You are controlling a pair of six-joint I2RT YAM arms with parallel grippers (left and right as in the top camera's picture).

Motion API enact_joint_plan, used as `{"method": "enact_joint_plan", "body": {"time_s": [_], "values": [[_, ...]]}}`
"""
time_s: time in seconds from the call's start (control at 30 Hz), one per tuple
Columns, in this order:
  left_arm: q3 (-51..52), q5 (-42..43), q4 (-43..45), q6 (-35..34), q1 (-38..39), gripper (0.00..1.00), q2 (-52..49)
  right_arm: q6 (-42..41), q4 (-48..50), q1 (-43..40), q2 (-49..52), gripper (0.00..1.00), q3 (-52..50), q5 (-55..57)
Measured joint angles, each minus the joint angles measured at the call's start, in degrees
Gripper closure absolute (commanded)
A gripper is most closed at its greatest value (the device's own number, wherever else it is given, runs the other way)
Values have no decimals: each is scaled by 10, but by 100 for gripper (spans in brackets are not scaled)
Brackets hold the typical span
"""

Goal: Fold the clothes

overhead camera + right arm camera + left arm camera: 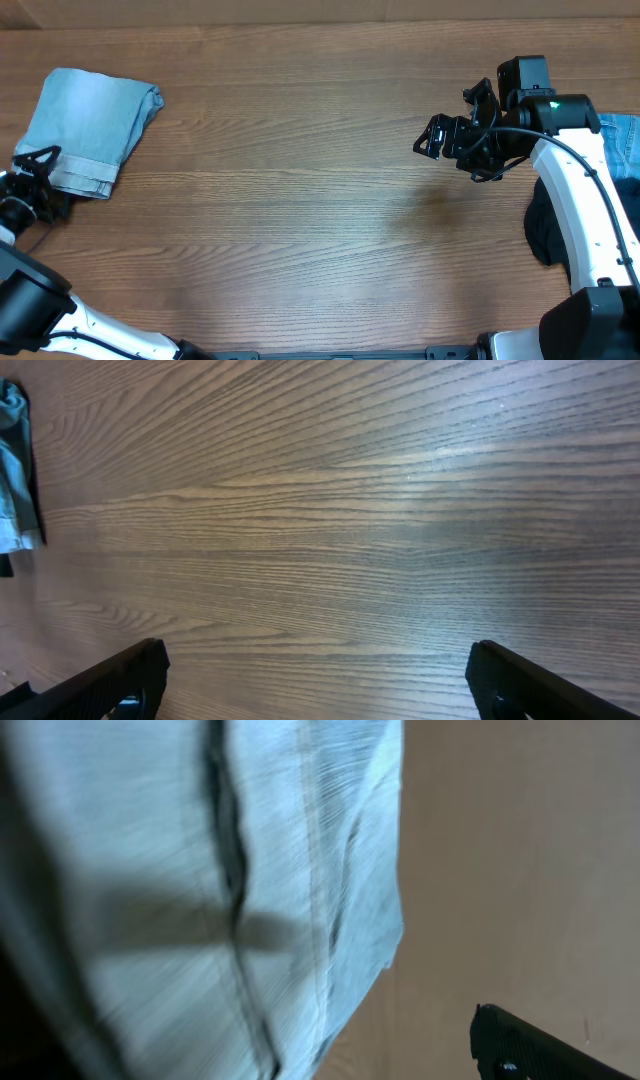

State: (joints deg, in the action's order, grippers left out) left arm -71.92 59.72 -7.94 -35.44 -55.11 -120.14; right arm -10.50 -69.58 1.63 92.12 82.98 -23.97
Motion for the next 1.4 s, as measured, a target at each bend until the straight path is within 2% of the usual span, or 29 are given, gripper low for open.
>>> {"method": "enact_joint_plan", "body": {"time_s": [0.07,0.13,0.23,0.27,0.3,0.33,0.37,0.43,0.47,0.53,0.57,0.63,0.87,0.93,1.03,1.1,1.23,1.27,1.33,1.4], "values": [[-1,3,-89,59,-17,0,7,0,0,0,0,0,0,0],[0,-1,-141,100,-22,0,22,0,0,0,0,0,0,0],[2,-7,-180,134,-18,0,123,0,0,0,0,0,0,0],[2,-10,-190,142,-12,4,163,0,0,0,0,0,0,0],[2,-19,-206,161,12,33,249,0,0,0,0,0,0,0],[0,-37,-219,170,30,54,281,0,0,0,0,0,0,0],[-1,-115,-258,191,82,76,343,0,0,0,0,0,0,0],[-3,-243,-283,205,167,71,386,0,0,0,0,0,0,0],[-4,-362,-292,212,229,68,393,0,0,0,0,0,0,0],[-3,-514,-268,220,299,68,371,0,0,0,0,0,0,0],[-3,-561,-250,221,316,69,350,0,0,0,0,0,0,0],[-3,-597,-197,230,312,69,311,0,0,0,0,0,0,0],[-2,-659,-79,329,306,64,157,0,0,0,0,0,0,0],[-2,-675,-78,329,301,64,130,0,0,0,0,0,0,0],[-3,-683,-120,281,268,74,64,0,0,0,0,0,0,0],[-10,-664,-144,263,246,74,54,0,0,0,0,0,0,0],[-23,-616,-211,254,238,60,76,0,1,0,0,0,0,0],[-26,-596,-242,250,237,54,101,0,21,0,0,0,0,0],[-51,-575,-286,251,246,32,178,0,85,0,0,0,0,1],[-70,-571,-299,275,263,34,236,0,104,0,0,0,0,2]]}}
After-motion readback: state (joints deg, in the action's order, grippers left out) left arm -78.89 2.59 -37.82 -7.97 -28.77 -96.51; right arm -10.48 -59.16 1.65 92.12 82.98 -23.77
